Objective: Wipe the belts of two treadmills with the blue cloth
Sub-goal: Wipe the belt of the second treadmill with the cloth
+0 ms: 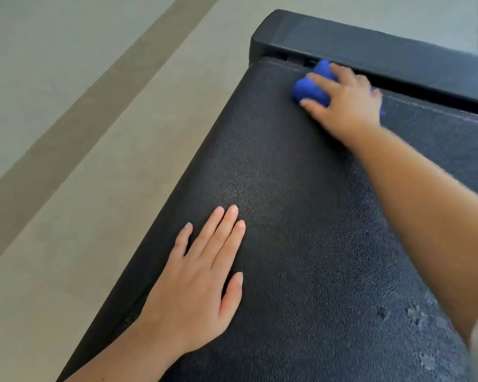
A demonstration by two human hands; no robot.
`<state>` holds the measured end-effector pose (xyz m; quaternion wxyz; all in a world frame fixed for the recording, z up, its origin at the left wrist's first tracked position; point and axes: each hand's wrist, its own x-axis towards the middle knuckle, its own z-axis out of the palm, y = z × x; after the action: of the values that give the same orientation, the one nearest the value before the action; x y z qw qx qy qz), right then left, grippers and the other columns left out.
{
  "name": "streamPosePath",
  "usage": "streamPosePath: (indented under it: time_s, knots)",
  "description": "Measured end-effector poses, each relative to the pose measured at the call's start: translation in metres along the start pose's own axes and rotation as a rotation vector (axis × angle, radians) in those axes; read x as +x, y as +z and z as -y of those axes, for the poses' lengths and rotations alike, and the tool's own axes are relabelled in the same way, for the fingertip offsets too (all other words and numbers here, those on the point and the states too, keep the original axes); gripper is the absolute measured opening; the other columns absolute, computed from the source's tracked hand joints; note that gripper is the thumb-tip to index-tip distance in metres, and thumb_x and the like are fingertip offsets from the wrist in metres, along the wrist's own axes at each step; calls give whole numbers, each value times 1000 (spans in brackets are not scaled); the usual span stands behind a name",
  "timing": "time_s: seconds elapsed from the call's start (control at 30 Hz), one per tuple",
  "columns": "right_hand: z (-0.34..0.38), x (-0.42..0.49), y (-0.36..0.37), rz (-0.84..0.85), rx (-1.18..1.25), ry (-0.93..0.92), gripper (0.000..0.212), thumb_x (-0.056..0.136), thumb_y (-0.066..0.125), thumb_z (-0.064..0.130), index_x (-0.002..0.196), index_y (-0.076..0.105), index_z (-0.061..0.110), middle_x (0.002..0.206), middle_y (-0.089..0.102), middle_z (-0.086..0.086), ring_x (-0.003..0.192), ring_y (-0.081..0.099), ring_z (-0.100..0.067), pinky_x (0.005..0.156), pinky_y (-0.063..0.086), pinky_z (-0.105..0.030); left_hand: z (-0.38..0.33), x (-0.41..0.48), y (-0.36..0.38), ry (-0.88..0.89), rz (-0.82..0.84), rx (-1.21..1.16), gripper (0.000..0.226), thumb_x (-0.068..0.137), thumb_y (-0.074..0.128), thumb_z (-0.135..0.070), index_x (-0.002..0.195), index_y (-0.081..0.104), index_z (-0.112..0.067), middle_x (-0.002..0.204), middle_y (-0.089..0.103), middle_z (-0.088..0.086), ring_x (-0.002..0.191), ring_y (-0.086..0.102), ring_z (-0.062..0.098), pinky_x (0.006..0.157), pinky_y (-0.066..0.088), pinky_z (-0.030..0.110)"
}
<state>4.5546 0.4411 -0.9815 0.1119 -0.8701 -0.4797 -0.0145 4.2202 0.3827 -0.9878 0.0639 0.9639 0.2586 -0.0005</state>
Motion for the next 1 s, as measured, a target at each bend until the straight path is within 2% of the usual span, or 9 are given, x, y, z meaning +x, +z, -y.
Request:
streamPosePath:
  time_s: [0.07,0.13,0.27,0.43,0.53,0.63,0.77,0.87,1.0]
  knots:
    - [-13,8,-3,11,3,106,53,89,48,55,139,38,41,152,27,1,133,27,-29,107,22,-53,1,0,0,-1,4,-7,55,94,23,-37,143,30,-11,154,23,6,141,20,22,107,20,45]
    - [-4,-9,1,-2,11,74,52,89,49,54,138,40,39,151,28,-1,132,29,-29,106,21,-53,0,1,0,-3,6,2,56,93,25,-37,143,31,-11,153,23,6,141,19,22,107,20,45]
    - [32,-111,2,-123,80,-203,51,81,47,54,124,60,31,137,49,-8,115,50,-35,92,33,-61,0,0,0,-2,3,-4,59,90,30,-35,142,34,-8,153,25,7,141,19,21,107,21,45]
    - [42,-186,-3,-49,157,-445,48,81,46,56,121,61,35,135,53,-2,115,54,-27,92,37,-61,0,0,-1,7,4,-3,59,89,31,-34,141,37,-6,152,26,8,141,19,20,107,21,45]
    - [18,-137,0,-76,123,-321,52,79,45,58,120,62,33,134,54,-4,113,54,-30,90,38,-62,1,1,1,11,13,9,59,91,27,-36,142,34,-7,153,24,7,142,18,20,108,18,44]
    - [-20,-74,-2,-88,27,-83,55,82,47,61,131,52,37,144,43,-2,125,42,-31,100,29,-58,2,1,2,9,12,29,57,96,17,-40,143,30,-11,153,22,6,142,17,20,110,14,42]
    - [-65,-14,-13,-5,-3,138,52,89,48,56,138,39,42,151,29,2,134,28,-28,108,23,-51,2,1,2,22,9,25,58,91,28,-36,143,32,-9,154,22,6,142,16,19,109,15,43]
    - [-66,-19,-11,-14,-4,124,52,89,48,55,138,40,39,149,31,0,132,29,-28,108,22,-51,3,1,0,18,15,24,59,91,28,-37,143,30,-10,154,21,6,142,15,19,110,15,42]
    - [-42,-103,-14,-104,24,-132,55,80,47,58,128,56,32,139,47,-8,119,47,-35,96,33,-58,2,0,1,16,19,21,59,91,26,-37,143,30,-9,154,21,6,142,14,19,110,14,42]
